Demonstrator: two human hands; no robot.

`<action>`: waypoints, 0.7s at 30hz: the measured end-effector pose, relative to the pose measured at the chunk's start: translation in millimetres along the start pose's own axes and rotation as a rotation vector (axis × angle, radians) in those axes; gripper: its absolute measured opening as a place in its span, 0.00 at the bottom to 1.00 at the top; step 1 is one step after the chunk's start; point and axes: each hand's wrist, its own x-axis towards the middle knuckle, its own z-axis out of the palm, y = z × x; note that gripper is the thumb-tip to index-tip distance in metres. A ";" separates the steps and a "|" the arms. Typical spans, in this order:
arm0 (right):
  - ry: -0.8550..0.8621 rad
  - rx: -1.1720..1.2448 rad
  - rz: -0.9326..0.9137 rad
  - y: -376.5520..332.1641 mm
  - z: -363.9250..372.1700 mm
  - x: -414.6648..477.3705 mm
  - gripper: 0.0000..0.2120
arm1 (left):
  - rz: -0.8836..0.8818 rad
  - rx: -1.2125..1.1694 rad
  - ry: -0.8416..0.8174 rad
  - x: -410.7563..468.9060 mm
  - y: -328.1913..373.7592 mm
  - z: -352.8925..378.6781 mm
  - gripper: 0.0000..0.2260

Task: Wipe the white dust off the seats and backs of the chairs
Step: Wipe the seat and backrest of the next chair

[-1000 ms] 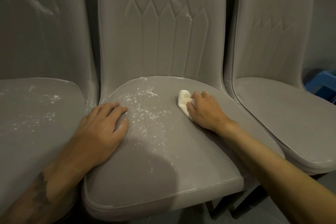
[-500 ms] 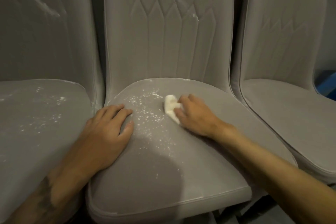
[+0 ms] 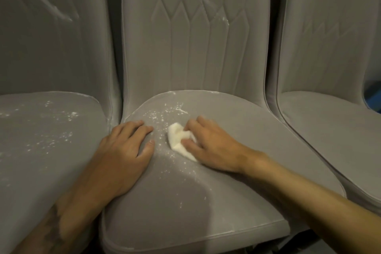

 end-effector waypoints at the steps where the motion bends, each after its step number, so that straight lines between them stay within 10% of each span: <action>1: -0.041 0.022 -0.051 1.9 -4.0 -3.9 0.13 | 0.008 0.028 -0.009 -0.4 -0.4 1.1 0.24; 8: -0.028 -0.156 0.400 55.2 -22.8 45.3 0.17 | 0.008 0.055 0.019 -1.8 3.5 -1.6 0.21; 15: -0.024 0.003 -0.090 9.0 -0.1 11.2 0.12 | -0.063 -0.082 0.045 0.1 3.4 -1.5 0.25; 21: -0.001 -0.157 0.384 49.7 -7.7 87.7 0.18 | -0.067 -0.078 0.008 -1.4 4.3 -3.5 0.25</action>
